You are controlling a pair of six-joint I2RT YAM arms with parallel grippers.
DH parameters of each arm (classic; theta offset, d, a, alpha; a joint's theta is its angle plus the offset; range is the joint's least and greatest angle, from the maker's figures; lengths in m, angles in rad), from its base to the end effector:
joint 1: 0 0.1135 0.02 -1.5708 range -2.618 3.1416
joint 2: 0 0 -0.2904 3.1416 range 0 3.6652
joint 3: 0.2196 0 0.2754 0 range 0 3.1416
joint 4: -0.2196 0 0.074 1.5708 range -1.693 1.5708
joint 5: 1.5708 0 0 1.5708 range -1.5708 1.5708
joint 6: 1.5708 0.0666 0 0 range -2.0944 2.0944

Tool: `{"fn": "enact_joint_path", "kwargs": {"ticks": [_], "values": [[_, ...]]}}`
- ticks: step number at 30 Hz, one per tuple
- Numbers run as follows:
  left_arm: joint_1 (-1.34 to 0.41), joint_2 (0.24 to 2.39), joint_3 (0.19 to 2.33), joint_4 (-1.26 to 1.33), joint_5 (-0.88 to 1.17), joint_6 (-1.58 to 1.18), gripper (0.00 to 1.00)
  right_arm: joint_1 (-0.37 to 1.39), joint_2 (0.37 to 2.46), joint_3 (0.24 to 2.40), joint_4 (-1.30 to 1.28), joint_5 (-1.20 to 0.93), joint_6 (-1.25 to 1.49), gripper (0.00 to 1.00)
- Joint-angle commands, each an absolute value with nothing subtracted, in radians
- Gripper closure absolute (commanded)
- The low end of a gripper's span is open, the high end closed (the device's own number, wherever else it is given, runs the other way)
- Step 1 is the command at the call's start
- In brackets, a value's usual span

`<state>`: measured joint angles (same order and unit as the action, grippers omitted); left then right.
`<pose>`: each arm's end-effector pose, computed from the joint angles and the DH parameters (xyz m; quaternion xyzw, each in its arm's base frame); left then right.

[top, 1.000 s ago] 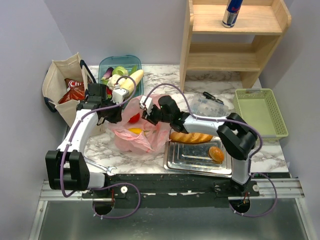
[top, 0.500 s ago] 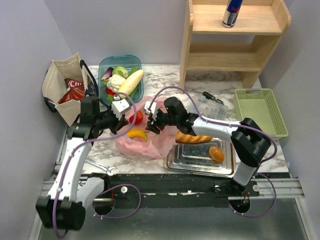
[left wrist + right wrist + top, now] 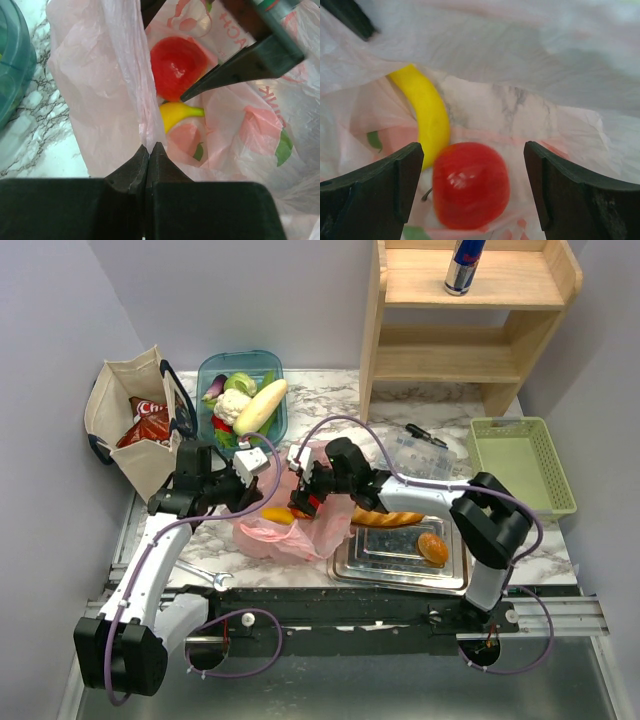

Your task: Untie the knot of the grocery bags and take out the mixed food

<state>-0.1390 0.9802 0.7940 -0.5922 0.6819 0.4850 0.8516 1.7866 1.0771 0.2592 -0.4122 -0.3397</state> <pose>0.2151 -0.0725 0.2756 0.3897 0.7878 -0.2413 0.4114 0.2742 0.3537 0.2088 -0.5552 0.6254 0.2994 0.4593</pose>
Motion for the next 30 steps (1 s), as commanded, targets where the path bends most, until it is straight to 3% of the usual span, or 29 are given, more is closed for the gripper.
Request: {"fn": "enact_joint_path", "kwargs": {"ticks": [1,11,16,19,27,29,30], "values": [[-0.137,0.975,0.813,-0.565,0.671,0.477,1.00,0.857,1.880,1.147,0.276,-0.370,-0.356,0.11],[-0.135,0.988,0.804,-0.576,0.653,0.502,1.00,0.857,1.907,1.117,0.130,-0.430,-0.425,0.09],[-0.135,1.007,0.811,-0.574,0.638,0.505,1.00,0.856,1.914,1.109,0.114,-0.426,-0.449,0.19],[-0.134,1.018,0.821,-0.574,0.628,0.505,1.00,0.856,1.942,1.151,0.066,-0.395,-0.460,0.10],[-0.134,1.027,0.831,-0.572,0.622,0.504,1.00,0.856,1.966,1.202,-0.034,-0.381,-0.500,0.09],[-0.135,1.028,0.833,-0.571,0.617,0.506,1.00,0.856,1.967,1.215,-0.066,-0.380,-0.505,0.11],[-0.135,1.031,0.833,-0.572,0.614,0.506,1.00,0.857,1.966,1.220,-0.085,-0.388,-0.516,0.21]]}}
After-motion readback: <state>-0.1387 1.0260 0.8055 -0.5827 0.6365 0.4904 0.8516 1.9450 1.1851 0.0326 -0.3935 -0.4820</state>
